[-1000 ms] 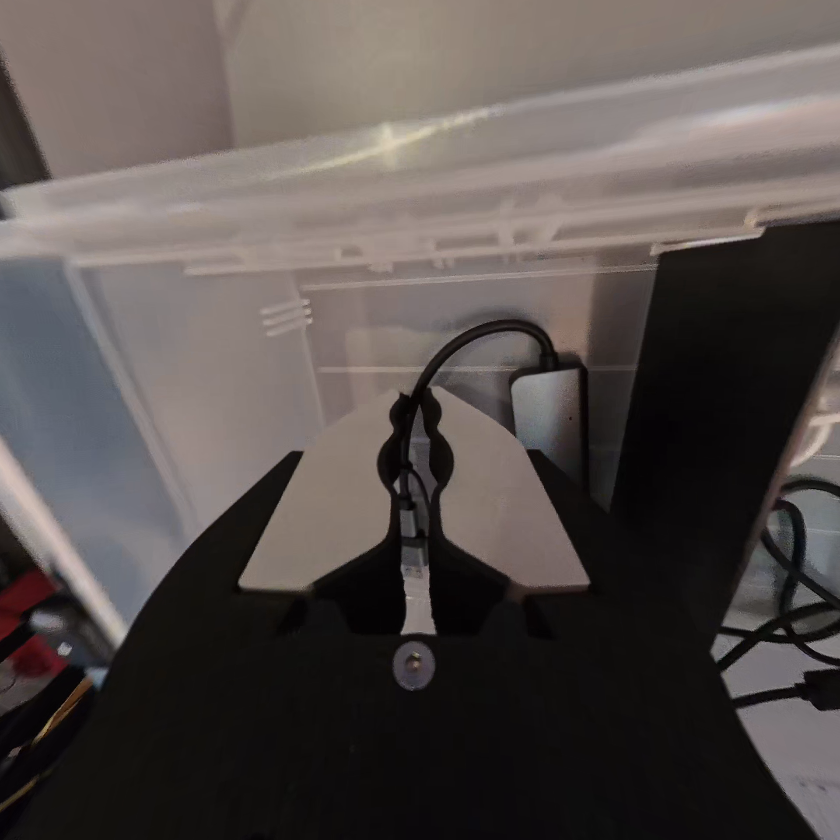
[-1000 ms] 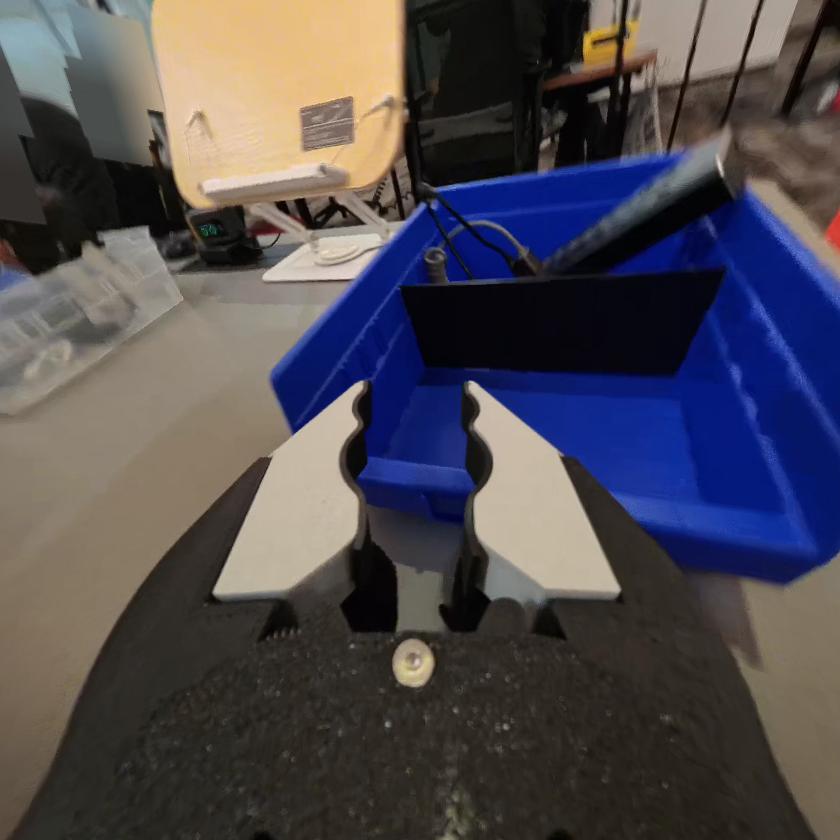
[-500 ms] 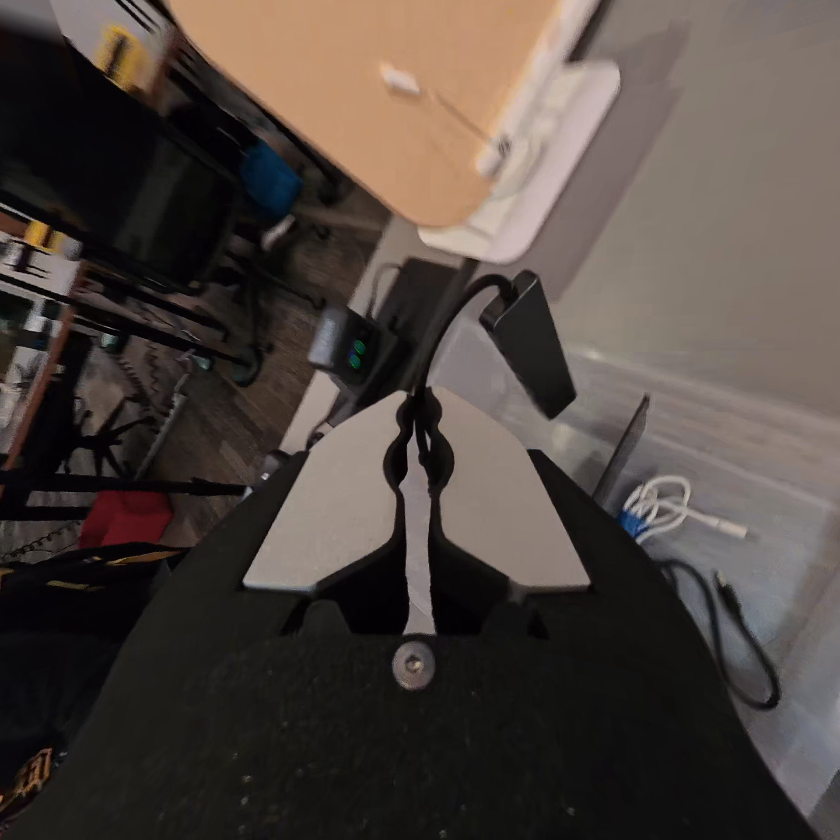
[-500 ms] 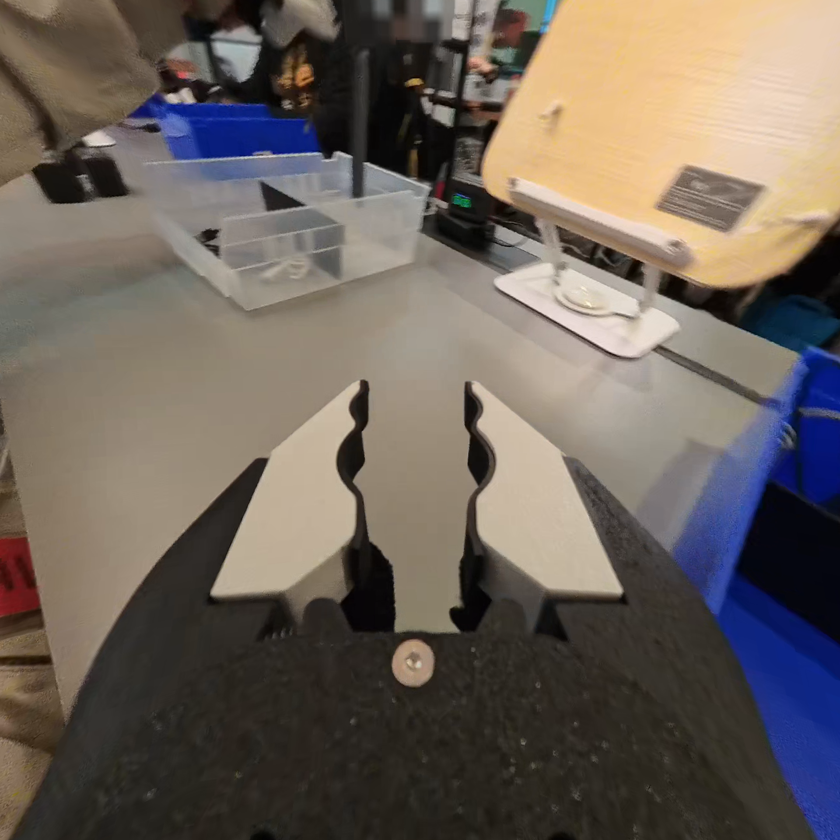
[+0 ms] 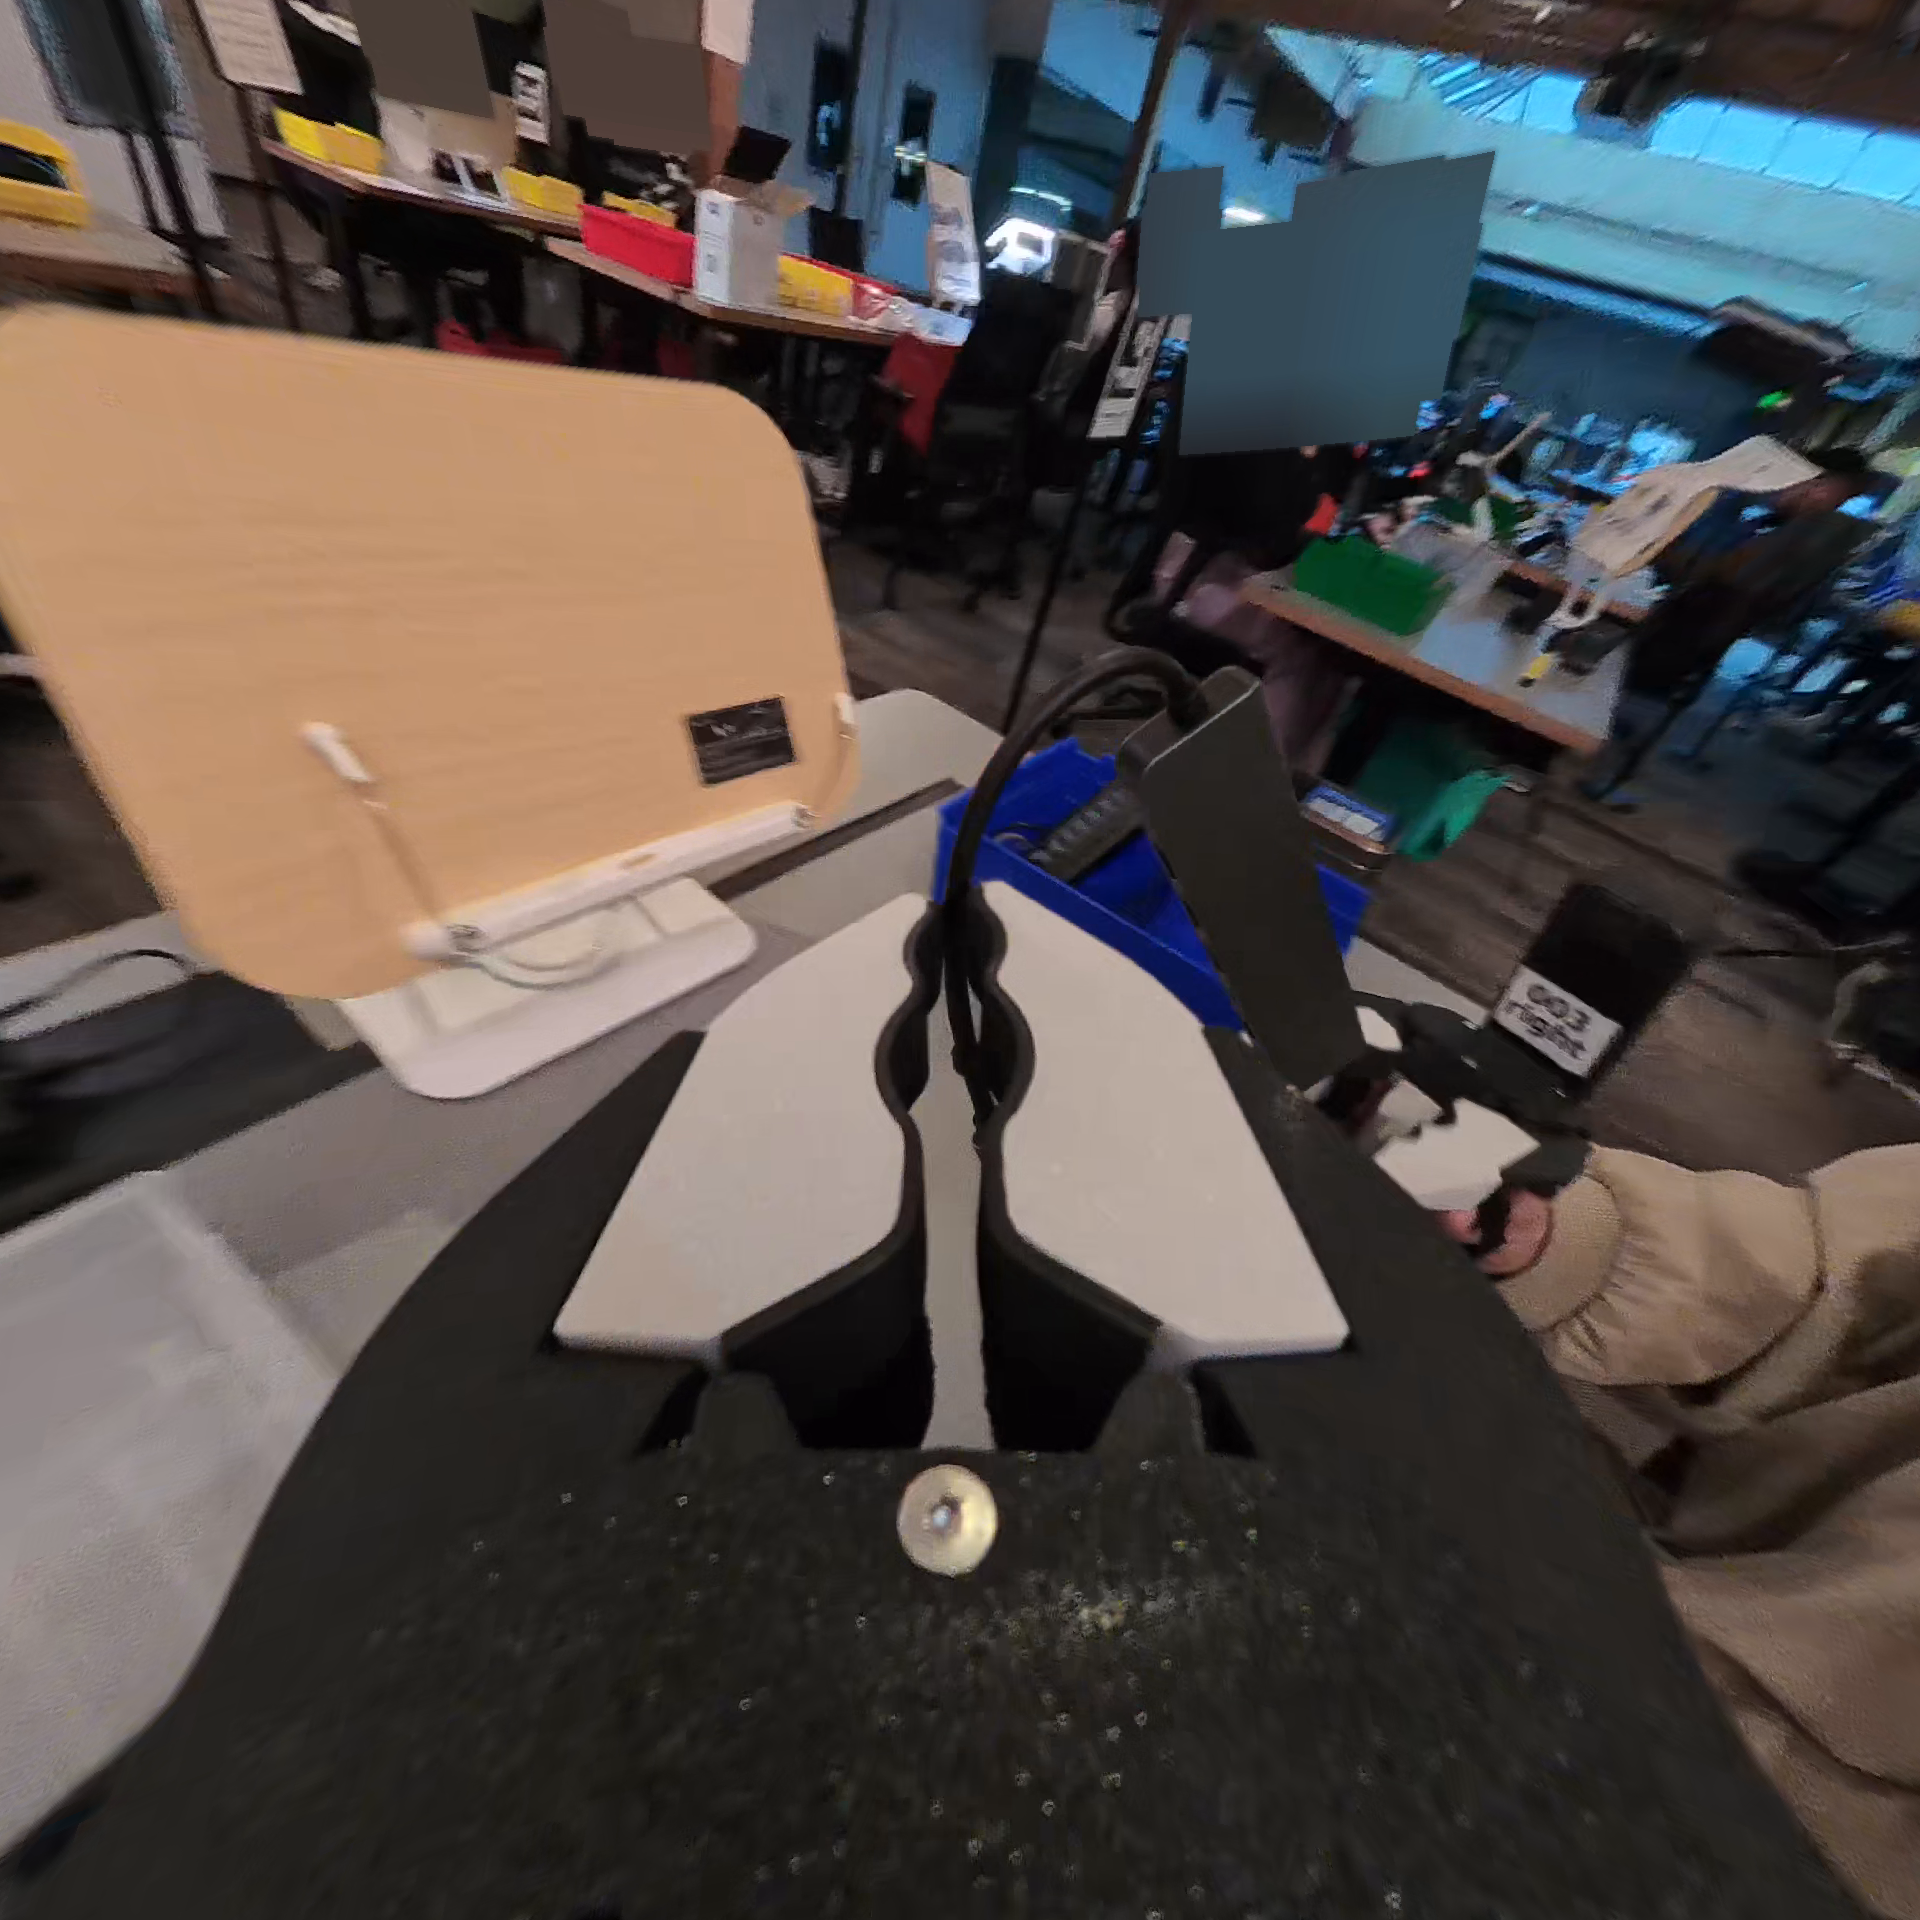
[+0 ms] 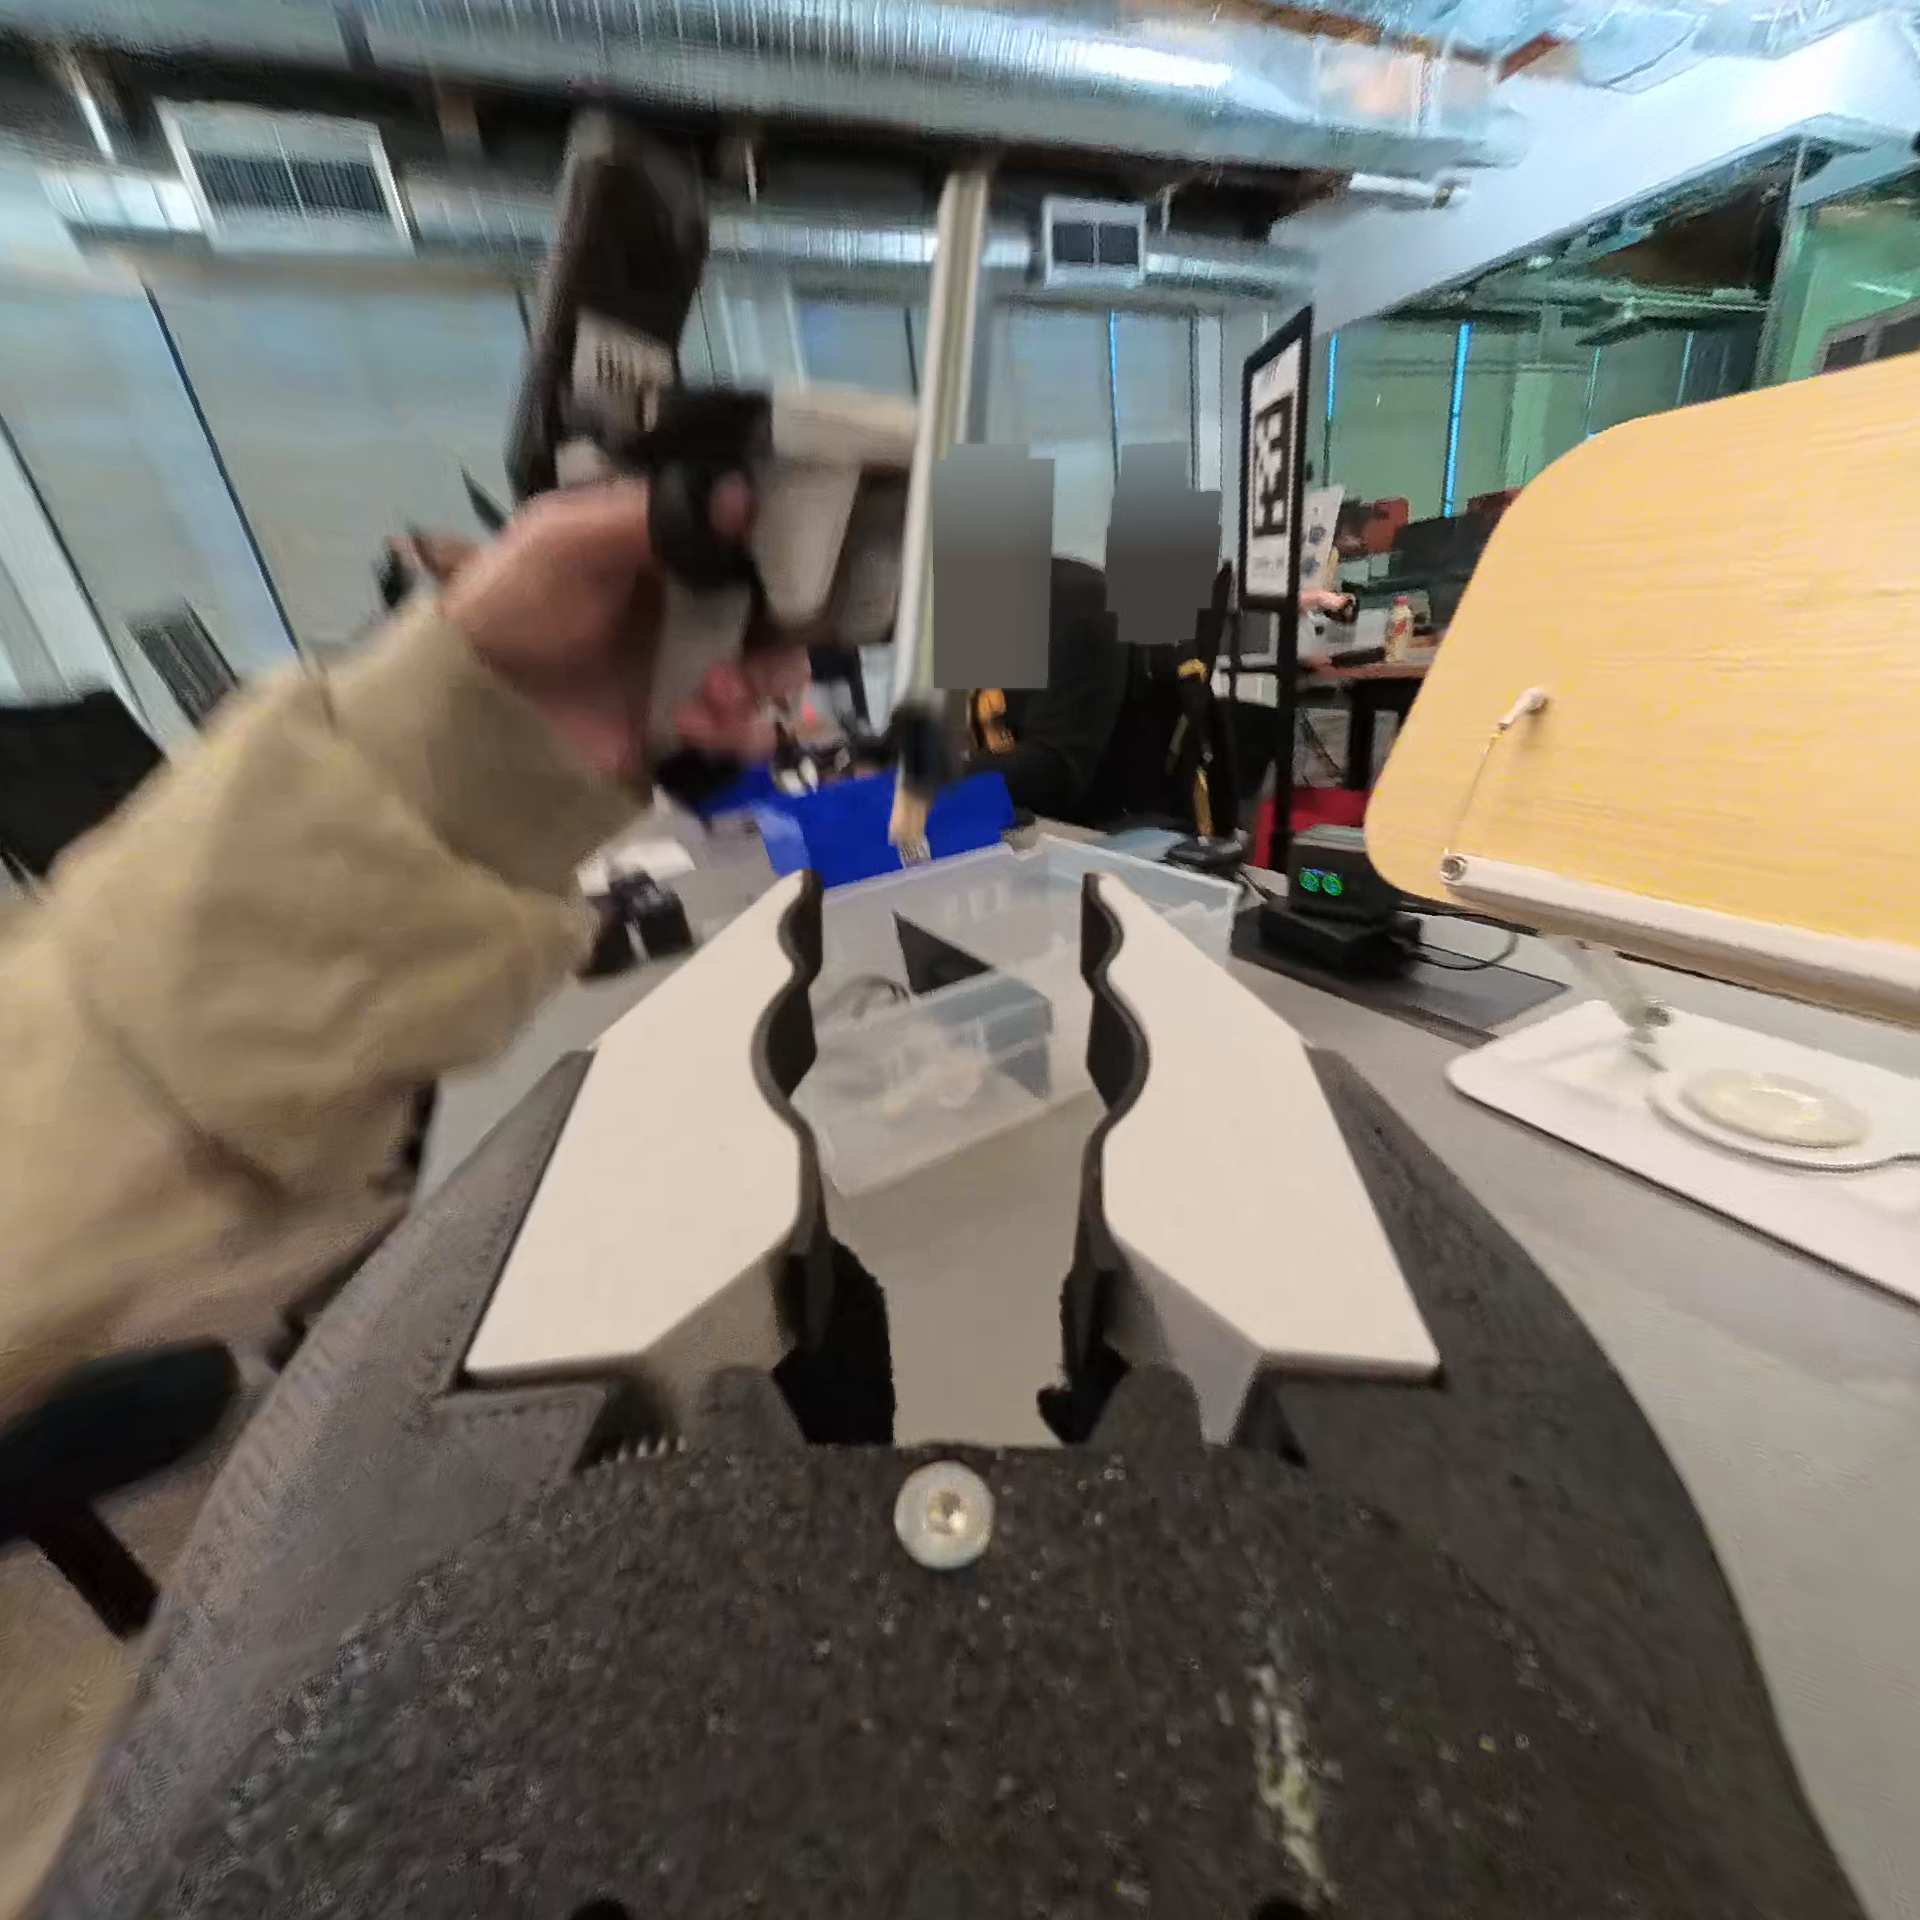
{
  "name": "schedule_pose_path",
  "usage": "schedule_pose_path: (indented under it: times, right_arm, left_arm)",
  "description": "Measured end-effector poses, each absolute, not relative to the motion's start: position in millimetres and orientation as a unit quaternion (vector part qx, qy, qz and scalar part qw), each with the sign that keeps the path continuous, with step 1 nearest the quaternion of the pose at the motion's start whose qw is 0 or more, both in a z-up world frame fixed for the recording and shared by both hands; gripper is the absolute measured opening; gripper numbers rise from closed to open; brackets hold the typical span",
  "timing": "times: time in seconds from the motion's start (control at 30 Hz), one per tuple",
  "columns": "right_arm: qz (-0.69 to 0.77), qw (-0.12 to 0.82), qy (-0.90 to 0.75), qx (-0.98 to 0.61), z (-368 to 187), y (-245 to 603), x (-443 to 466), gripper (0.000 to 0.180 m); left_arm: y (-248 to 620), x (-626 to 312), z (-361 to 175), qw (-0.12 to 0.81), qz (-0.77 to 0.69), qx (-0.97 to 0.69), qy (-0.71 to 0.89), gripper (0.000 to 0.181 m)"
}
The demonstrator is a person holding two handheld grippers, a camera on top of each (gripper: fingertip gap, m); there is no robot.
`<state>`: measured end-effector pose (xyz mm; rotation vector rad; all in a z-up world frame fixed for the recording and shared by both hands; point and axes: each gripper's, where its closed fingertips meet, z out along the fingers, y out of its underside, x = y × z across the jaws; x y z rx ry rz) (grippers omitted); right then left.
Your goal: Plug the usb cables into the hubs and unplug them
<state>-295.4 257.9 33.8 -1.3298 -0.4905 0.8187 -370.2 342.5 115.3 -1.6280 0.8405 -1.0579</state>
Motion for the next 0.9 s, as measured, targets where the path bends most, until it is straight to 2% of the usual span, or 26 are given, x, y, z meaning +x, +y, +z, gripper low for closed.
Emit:
schedule_pose_path:
  times: [0.13, 0.2, 0.3, 0.5, 0.7, 0.9]
  right_arm:
    - [0.464, 0.673, -0.156, -0.554, 53, 246, -282, 0.044]
    - [0.42, 0.652, -0.186, -0.604, 32, 251, -285, 0.011]
    - [0.415, 0.632, -0.174, -0.631, 15, 259, -274, 0.009]
    - [0.506, 0.535, -0.174, -0.655, -13, 259, -274, 0.009]
    - [0.614, 0.457, -0.13, -0.63, -15, 257, -277, 0.009]
    - [0.673, 0.418, -0.075, -0.606, -13, 263, -269, 0.008]
  left_arm:
    - [315, -336, 80, 0.454, -0.478, -0.677, 0.328, 0.004]
    - [308, -327, 66, 0.438, -0.491, -0.683, 0.317, 0.004]
    - [307, -325, 48, 0.428, -0.493, -0.696, 0.298, 0.004]
    - [307, -331, 22, 0.417, -0.48, -0.714, 0.294, 0.004]
    - [315, -350, 14, 0.488, -0.353, -0.731, 0.32, 0.038]
    - [257, -333, 14, 0.468, -0.318, -0.707, 0.424, 0.05]
